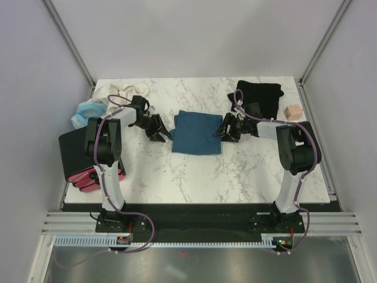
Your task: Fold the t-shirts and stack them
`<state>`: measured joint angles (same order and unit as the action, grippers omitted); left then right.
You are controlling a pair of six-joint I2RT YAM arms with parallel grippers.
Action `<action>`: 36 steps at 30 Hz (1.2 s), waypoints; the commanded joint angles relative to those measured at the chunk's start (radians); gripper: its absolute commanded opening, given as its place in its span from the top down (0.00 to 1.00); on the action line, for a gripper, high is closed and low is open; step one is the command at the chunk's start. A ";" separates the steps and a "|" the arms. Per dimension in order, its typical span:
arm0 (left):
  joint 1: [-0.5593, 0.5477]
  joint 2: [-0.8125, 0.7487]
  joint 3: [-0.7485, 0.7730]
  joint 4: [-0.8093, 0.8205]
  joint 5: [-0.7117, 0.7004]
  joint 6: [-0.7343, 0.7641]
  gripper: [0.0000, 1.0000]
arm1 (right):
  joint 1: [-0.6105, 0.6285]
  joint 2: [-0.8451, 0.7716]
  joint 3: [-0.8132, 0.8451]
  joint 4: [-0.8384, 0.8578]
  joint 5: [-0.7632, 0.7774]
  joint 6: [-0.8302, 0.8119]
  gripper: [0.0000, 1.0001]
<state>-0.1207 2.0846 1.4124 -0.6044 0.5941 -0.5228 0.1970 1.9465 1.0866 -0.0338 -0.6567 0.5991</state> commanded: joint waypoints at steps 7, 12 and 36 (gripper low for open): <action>0.003 0.092 0.079 -0.035 -0.023 0.035 0.50 | 0.005 0.095 -0.047 -0.015 0.060 -0.012 0.33; 0.004 0.084 0.172 -0.164 -0.085 0.018 0.51 | 0.005 0.086 -0.053 -0.040 0.072 -0.018 0.34; -0.013 0.065 0.039 -0.014 0.318 -0.055 0.44 | 0.039 0.149 0.007 -0.052 0.055 -0.005 0.33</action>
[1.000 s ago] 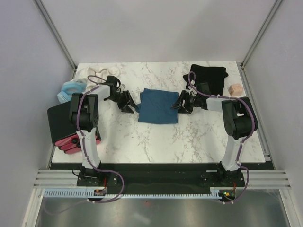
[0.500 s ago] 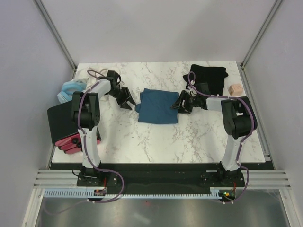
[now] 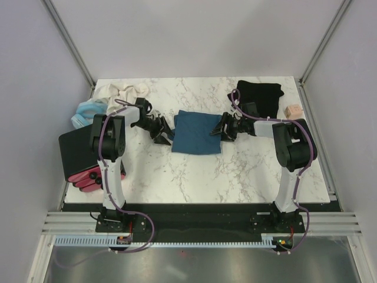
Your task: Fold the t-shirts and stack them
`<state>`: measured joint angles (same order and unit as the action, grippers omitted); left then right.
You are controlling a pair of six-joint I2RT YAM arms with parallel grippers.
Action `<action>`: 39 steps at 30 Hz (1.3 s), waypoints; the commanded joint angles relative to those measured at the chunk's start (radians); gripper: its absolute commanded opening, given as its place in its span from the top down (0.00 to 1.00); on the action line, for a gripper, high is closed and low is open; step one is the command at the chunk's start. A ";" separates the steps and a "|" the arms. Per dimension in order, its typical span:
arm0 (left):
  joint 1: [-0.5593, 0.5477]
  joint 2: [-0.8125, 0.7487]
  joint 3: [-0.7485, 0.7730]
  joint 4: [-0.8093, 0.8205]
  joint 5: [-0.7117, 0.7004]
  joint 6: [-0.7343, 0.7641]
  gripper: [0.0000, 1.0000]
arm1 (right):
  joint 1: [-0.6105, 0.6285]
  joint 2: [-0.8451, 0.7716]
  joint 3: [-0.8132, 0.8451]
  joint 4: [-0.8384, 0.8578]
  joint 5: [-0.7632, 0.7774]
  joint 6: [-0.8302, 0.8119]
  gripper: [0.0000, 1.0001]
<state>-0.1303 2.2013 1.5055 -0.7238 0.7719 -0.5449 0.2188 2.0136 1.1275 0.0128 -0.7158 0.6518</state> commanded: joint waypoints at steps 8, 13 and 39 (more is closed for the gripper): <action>0.053 -0.138 -0.185 0.247 0.171 -0.148 0.41 | 0.017 0.068 -0.026 -0.126 0.116 -0.083 0.34; 0.092 -0.178 -0.174 0.242 0.188 -0.168 0.41 | 0.017 0.069 -0.026 -0.135 0.124 -0.095 0.34; -0.046 -0.104 0.111 -0.115 -0.085 -0.119 0.39 | 0.017 0.068 0.020 -0.145 0.108 -0.093 0.36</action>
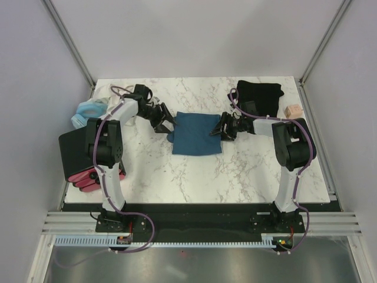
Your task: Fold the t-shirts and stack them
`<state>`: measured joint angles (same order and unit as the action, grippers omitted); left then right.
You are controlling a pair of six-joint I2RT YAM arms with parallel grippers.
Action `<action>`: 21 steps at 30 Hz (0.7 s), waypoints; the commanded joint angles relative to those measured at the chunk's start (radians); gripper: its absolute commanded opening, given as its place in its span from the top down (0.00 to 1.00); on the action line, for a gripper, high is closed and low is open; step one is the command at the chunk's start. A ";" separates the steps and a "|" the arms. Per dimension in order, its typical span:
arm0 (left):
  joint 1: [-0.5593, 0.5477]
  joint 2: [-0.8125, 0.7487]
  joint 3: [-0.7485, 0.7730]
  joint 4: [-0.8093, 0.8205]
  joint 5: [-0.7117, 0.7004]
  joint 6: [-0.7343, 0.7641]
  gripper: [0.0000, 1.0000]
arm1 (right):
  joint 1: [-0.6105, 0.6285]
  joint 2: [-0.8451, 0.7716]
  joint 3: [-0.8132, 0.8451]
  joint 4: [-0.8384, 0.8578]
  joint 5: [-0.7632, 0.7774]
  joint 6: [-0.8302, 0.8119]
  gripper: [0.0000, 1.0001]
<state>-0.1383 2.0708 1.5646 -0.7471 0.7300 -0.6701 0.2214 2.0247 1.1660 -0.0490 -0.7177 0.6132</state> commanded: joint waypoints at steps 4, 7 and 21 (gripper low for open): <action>-0.050 0.022 0.048 -0.097 -0.084 0.003 0.38 | 0.013 0.052 -0.017 -0.075 0.103 -0.050 0.36; -0.050 0.020 0.035 -0.106 -0.092 0.007 0.34 | 0.015 0.051 -0.019 -0.068 0.098 -0.041 0.36; -0.050 0.106 0.065 -0.087 -0.130 -0.059 0.34 | 0.015 0.029 -0.035 -0.052 0.066 -0.021 0.38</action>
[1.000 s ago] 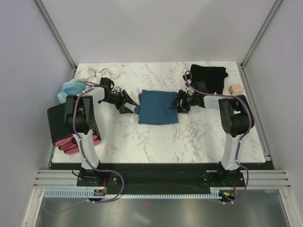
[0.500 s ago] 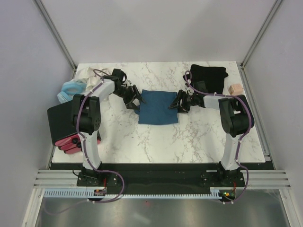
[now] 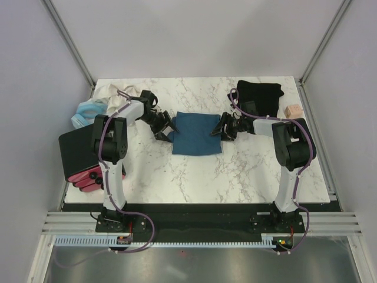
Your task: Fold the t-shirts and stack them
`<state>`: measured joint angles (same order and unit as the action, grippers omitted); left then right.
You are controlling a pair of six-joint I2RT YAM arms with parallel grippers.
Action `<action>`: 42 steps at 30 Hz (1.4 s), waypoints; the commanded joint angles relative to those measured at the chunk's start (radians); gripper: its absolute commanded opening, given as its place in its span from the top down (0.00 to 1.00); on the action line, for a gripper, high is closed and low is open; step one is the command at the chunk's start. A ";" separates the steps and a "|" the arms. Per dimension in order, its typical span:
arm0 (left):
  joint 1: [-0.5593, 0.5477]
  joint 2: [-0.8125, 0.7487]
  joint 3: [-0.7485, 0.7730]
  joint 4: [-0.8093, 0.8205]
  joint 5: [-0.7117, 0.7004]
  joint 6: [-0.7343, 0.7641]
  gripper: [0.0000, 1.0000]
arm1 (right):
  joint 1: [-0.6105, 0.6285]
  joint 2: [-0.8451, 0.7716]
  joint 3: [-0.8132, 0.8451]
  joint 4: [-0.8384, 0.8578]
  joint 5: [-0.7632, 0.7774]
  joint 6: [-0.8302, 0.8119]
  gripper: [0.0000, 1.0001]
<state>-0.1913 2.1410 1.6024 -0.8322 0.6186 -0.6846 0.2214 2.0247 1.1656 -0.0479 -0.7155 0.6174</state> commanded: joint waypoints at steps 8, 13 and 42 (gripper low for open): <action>0.003 0.066 0.014 -0.010 -0.043 -0.046 0.33 | 0.013 0.029 -0.032 -0.053 0.051 -0.024 0.38; 0.000 0.086 0.014 -0.019 -0.037 -0.036 0.33 | 0.013 0.045 -0.021 -0.053 0.044 -0.022 0.38; -0.089 0.134 -0.050 0.119 0.026 -0.044 0.58 | 0.025 0.134 0.000 0.003 0.010 0.030 0.40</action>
<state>-0.2687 2.2360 1.5761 -0.7708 0.6651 -0.7181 0.2207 2.0766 1.1809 -0.0082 -0.7872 0.6724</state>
